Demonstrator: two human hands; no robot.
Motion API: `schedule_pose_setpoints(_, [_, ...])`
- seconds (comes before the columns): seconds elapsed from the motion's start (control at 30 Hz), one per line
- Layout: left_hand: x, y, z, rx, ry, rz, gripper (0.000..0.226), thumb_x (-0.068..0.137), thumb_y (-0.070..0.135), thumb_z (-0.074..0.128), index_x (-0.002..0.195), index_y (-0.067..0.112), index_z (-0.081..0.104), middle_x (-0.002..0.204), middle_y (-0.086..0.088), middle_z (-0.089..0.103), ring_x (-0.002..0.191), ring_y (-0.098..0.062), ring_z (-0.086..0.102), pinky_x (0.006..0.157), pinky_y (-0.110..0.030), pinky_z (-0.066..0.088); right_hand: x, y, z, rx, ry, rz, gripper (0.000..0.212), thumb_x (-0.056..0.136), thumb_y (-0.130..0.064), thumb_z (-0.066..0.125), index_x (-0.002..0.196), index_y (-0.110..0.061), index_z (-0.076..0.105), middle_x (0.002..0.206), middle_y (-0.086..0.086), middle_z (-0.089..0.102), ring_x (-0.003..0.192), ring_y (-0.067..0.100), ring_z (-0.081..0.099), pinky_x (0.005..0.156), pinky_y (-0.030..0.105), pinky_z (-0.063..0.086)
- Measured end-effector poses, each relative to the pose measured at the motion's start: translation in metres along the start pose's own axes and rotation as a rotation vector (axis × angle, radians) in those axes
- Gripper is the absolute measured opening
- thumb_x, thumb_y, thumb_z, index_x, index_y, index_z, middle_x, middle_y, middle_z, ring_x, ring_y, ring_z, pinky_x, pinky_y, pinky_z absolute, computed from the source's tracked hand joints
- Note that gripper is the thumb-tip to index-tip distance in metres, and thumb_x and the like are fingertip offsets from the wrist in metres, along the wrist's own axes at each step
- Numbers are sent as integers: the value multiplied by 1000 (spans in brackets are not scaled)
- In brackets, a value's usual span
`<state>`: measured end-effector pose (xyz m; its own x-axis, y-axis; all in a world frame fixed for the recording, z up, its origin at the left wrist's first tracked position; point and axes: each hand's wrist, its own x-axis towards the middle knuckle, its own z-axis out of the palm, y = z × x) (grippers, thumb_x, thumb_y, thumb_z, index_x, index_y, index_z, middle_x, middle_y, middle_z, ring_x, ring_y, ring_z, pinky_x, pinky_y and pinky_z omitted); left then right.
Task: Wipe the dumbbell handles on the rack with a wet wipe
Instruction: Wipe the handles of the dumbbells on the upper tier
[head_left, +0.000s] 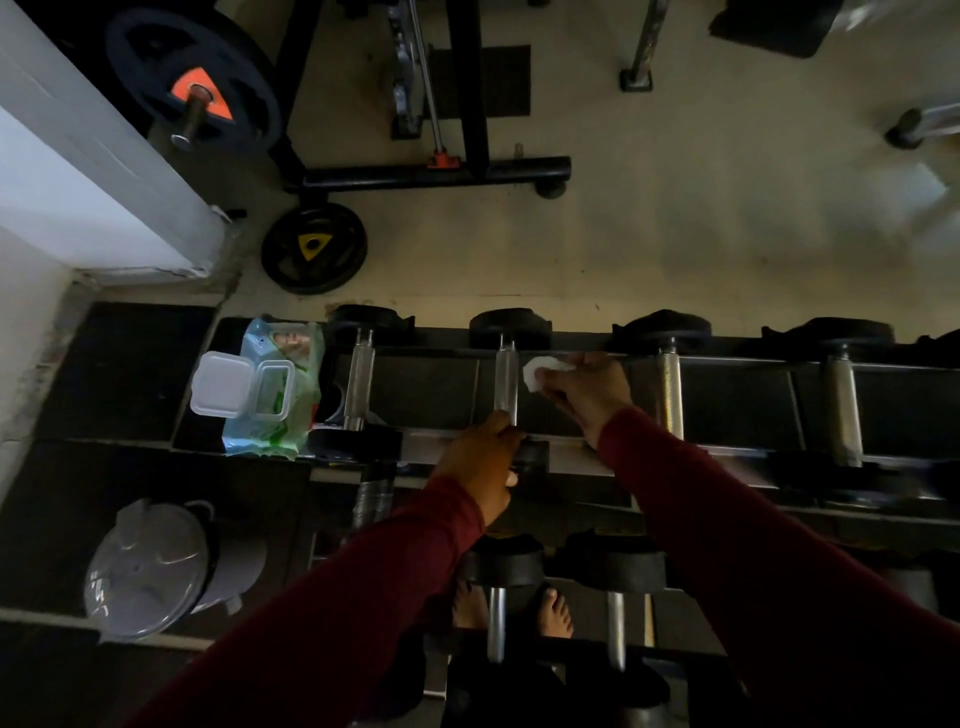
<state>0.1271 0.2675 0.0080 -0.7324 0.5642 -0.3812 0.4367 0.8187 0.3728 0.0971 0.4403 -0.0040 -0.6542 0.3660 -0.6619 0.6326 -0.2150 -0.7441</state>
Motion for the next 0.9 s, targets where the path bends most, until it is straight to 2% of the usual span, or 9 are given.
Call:
schedule_pose_setpoints(0.1, [-7, -1, -2, -195, 73, -109, 51, 84, 17, 70, 131, 29, 55, 132, 8, 50, 117, -13, 54, 100, -32, 48, 5, -4, 18, -352, 128, -241, 15, 85, -25, 74, 98, -26, 67, 100, -5, 67, 97, 10, 62, 86, 28, 50])
schedule_pose_setpoints(0.17, [-13, -4, -6, -296, 128, -199, 52, 80, 22, 77, 128, 29, 58, 130, 7, 58, 119, -13, 55, 105, -30, 43, 9, -7, 27, -357, 155, -286, 20, 86, -22, 75, 105, -20, 71, 105, -3, 70, 96, 9, 64, 90, 28, 51])
schedule_pose_setpoints(0.3, [-24, -14, -7, -440, 241, -353, 54, 75, 24, 83, 126, 23, 63, 127, 3, 64, 117, -13, 59, 104, -25, 42, 10, -4, 35, -502, 146, -341, 10, 87, -19, 73, 96, -16, 72, 98, -2, 71, 86, 4, 61, 92, 24, 49])
schedule_pose_setpoints(0.4, [-23, -18, -6, -503, 230, -397, 54, 73, 21, 84, 123, 20, 66, 126, 0, 65, 118, -16, 58, 107, -34, 44, -5, 12, 24, -535, 46, -298, 10, 87, -16, 72, 95, -19, 69, 97, -8, 67, 80, -5, 58, 86, 18, 50])
schedule_pose_setpoints(0.5, [-19, -21, -10, -483, 193, -389, 53, 72, 22, 84, 122, 20, 66, 125, 1, 64, 118, -16, 57, 106, -33, 44, -22, 32, 13, -665, -65, -310, 10, 89, -19, 70, 97, -25, 66, 97, -15, 62, 85, -3, 59, 85, 17, 48])
schedule_pose_setpoints(0.57, [-18, -23, -9, -481, 193, -392, 53, 71, 23, 85, 121, 21, 67, 125, 2, 64, 118, -16, 57, 106, -34, 44, -22, 34, 16, -639, -26, -377, 10, 91, -22, 68, 100, -23, 67, 100, -13, 67, 87, -3, 61, 87, 17, 49])
schedule_pose_setpoints(0.7, [-20, -22, -8, -501, 211, -398, 53, 71, 23, 85, 121, 21, 67, 125, 2, 64, 118, -16, 57, 106, -37, 45, -4, 5, 32, -601, 112, -505, 19, 91, -17, 67, 110, -19, 71, 107, -2, 71, 76, -8, 57, 70, 4, 41])
schedule_pose_setpoints(0.8, [-20, -24, -7, -485, 224, -369, 54, 69, 25, 86, 121, 22, 68, 125, 2, 65, 118, -15, 58, 106, -35, 45, 1, -8, 37, -737, 74, -650, 20, 94, -16, 64, 112, -19, 71, 109, 0, 71, 86, -1, 61, 83, 11, 45])
schedule_pose_setpoints(0.9, [-20, -25, -8, -499, 226, -360, 53, 70, 25, 86, 120, 23, 68, 123, 4, 67, 115, -13, 59, 106, -30, 43, -10, 5, 35, -951, -188, -749, 16, 98, -24, 57, 108, -24, 69, 106, -5, 67, 90, -1, 62, 90, 24, 54])
